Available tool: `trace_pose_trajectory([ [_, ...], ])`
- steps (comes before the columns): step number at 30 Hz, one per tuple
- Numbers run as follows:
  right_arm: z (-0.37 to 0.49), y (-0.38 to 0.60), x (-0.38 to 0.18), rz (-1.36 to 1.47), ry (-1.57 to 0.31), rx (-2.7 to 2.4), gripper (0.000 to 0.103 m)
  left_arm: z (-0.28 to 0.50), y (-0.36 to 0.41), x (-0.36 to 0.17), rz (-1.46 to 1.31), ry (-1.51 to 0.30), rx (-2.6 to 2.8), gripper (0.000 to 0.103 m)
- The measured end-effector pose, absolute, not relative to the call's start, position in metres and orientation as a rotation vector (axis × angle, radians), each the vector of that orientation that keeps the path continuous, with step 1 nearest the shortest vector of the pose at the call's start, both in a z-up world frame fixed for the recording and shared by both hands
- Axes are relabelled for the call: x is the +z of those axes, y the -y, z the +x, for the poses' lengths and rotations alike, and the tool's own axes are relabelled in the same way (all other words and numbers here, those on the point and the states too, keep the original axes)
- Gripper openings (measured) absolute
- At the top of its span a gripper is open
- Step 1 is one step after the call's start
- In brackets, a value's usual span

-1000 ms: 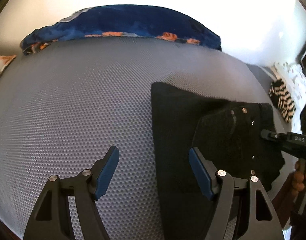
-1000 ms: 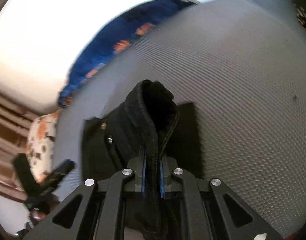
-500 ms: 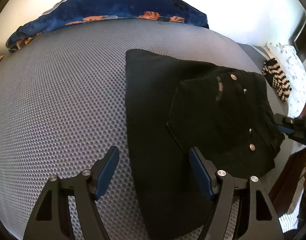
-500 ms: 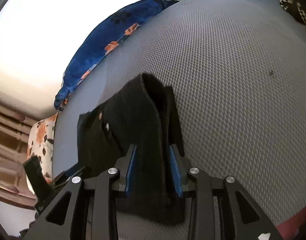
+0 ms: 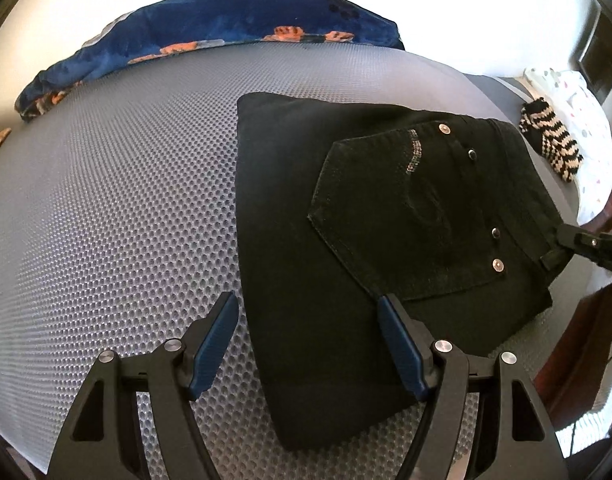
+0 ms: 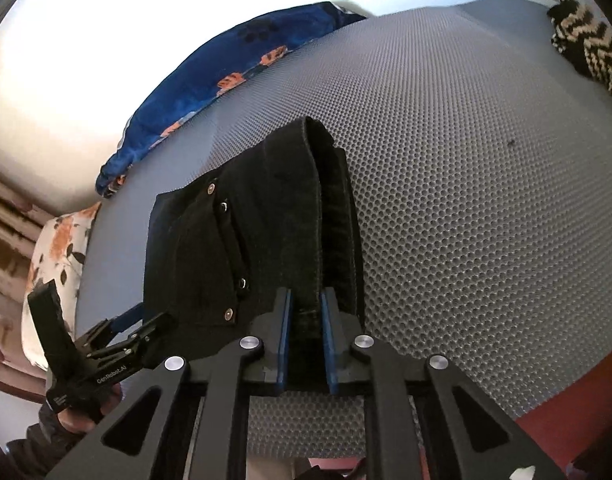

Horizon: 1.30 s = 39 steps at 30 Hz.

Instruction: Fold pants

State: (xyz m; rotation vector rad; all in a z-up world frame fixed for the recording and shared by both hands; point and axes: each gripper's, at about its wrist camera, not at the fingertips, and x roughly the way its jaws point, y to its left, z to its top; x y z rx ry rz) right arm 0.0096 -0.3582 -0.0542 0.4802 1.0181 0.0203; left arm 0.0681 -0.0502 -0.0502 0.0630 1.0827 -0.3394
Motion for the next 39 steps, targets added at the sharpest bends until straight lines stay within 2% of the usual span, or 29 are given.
trace_pose_trajectory([
  [7,-0.002,0.355,-0.05,0.471,-1.019,-0.011,0.011,0.056,0.051,-0.052,0.082,-1.08,-0.357,0.072],
  [13,-0.005,0.358,-0.071,0.493,-1.049,-0.045,0.011,0.049,0.056,-0.057,0.134,-1.054,-0.349,0.073],
  [23,-0.002,0.366,-0.08,0.536,-1.068,-0.039,0.012,0.059,0.046,-0.058,0.066,-1.087,-0.38,0.073],
  [27,-0.001,0.37,-0.08,0.56,-1.077,-0.034,0.02,0.063,0.031,-0.052,-0.011,-1.082,-0.386,0.073],
  [32,-0.001,0.377,-0.08,0.586,-1.082,-0.018,0.022,0.069,0.008,-0.048,-0.122,-1.088,-0.374,0.073],
  [39,0.006,0.384,-0.072,0.581,-1.098,0.005,0.033,0.086,-0.017,-0.052,-0.255,-1.14,-0.361,0.073],
])
